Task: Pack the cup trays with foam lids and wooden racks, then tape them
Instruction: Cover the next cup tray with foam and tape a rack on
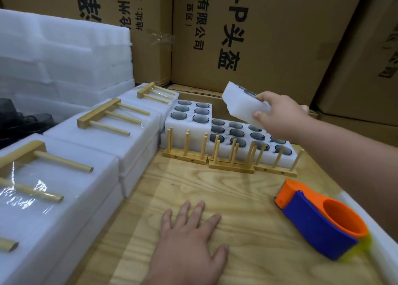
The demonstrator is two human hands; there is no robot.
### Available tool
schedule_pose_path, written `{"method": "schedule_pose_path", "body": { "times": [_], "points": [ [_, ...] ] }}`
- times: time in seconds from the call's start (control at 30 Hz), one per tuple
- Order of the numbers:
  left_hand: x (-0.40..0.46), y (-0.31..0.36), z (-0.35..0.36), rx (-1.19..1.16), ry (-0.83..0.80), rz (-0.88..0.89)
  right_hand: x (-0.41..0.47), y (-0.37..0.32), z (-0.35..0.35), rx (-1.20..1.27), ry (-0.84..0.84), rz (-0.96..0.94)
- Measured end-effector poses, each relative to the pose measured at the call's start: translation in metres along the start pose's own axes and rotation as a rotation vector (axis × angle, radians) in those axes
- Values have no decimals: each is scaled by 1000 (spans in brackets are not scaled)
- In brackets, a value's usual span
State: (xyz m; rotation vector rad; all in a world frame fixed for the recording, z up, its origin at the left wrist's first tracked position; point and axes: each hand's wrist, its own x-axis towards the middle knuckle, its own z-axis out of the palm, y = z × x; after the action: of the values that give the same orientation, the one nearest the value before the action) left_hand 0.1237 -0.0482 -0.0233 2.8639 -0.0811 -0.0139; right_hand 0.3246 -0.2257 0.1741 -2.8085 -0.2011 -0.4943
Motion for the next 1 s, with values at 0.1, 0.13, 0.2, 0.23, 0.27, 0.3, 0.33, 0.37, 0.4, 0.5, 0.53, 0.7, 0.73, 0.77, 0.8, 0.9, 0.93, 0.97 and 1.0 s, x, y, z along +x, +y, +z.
{"method": "schedule_pose_path", "body": {
  "times": [0.1,0.13,0.2,0.23,0.27,0.3,0.33,0.37,0.4,0.5,0.53,0.7,0.73,0.77,0.8,0.9,0.93,0.97,1.0],
  "points": [
    [-2,0,2,5,24,7,-42,0,-24,51,-9,-47],
    [-3,1,2,2,26,8,-59,-1,-31,72,-13,-66],
    [-5,1,2,-3,37,10,-95,-3,-42,91,-17,-114],
    [-6,1,0,-2,44,9,-114,-4,-47,86,-15,-134],
    [-7,1,-1,-1,48,8,-132,-5,-50,81,-14,-153],
    [-7,1,-2,-3,49,7,-148,-5,-53,81,-18,-172],
    [-8,2,-2,-8,48,6,-165,-4,-54,82,-34,-185],
    [-9,2,-3,-17,50,3,-180,-3,-53,82,-51,-193],
    [-9,2,-4,-34,56,1,-196,-2,-52,80,-68,-200],
    [-11,2,-8,-128,107,-8,-235,2,-43,31,-114,-229],
    [-12,2,-9,-170,135,-17,-246,4,-39,8,-119,-241],
    [-16,1,-12,-329,302,-72,-288,-1,-21,-117,-198,-248],
    [-17,1,-12,-338,307,-81,-295,-2,-17,-111,-184,-253],
    [-17,2,-12,-344,312,-84,-301,-2,-13,-97,-187,-260],
    [-18,2,-12,-348,317,-83,-306,-2,-8,-101,-172,-273],
    [-17,2,-12,-346,320,-79,-316,2,3,-154,-148,-304],
    [-17,2,-12,-345,324,-74,-318,2,7,-170,-150,-320],
    [-17,2,-12,-345,330,-68,-320,2,10,-197,-152,-337],
    [-17,2,-11,-345,336,-62,-320,1,11,-228,-151,-362]
  ]
}}
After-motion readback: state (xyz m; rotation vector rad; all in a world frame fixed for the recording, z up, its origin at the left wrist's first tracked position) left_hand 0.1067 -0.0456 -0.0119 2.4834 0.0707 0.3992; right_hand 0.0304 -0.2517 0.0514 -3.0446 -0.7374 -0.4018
